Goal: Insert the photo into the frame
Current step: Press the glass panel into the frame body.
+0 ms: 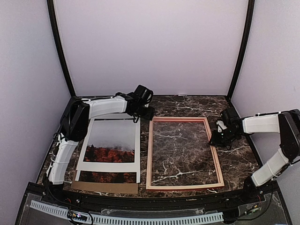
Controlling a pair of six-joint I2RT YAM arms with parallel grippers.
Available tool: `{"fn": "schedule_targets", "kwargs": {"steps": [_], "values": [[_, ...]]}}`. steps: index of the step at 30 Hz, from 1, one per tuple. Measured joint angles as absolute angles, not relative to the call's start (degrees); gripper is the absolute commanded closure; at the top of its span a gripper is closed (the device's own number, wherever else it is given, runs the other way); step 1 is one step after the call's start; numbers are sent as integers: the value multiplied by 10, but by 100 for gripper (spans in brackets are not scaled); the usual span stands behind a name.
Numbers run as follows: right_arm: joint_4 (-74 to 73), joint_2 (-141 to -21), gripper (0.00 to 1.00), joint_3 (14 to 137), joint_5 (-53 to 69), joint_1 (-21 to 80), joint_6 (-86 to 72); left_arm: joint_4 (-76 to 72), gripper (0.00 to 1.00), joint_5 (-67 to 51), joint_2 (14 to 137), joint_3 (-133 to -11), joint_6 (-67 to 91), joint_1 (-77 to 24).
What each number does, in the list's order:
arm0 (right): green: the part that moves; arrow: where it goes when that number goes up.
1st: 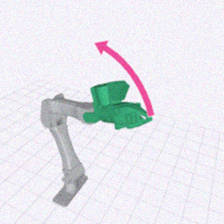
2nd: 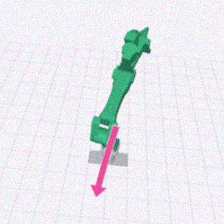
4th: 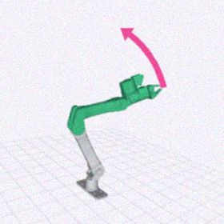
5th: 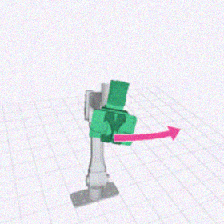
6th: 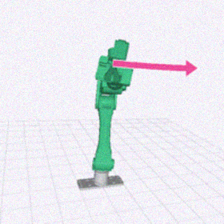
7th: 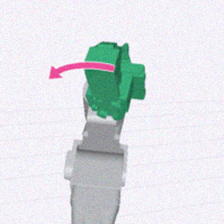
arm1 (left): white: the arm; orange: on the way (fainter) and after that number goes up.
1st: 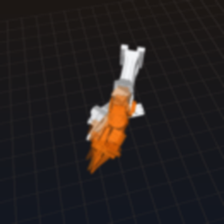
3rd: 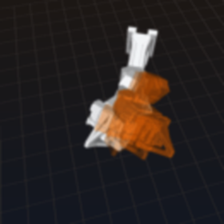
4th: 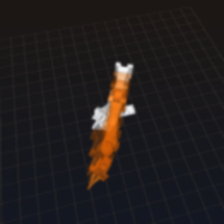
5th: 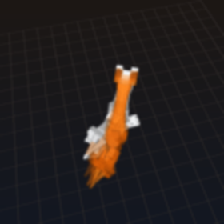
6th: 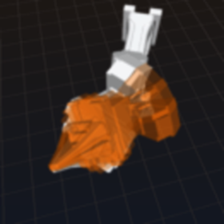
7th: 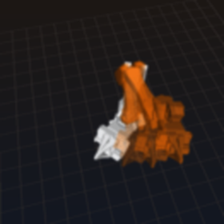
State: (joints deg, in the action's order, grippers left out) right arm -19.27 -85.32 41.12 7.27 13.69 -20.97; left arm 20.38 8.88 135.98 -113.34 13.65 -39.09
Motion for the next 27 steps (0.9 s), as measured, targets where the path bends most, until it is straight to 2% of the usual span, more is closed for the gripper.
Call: {"fn": "schedule_targets", "kwargs": {"steps": [27], "values": [[-179, -861, 65, 411, 105, 136, -205, 233, 37, 69, 1393, -1142, 137, -392]]}}
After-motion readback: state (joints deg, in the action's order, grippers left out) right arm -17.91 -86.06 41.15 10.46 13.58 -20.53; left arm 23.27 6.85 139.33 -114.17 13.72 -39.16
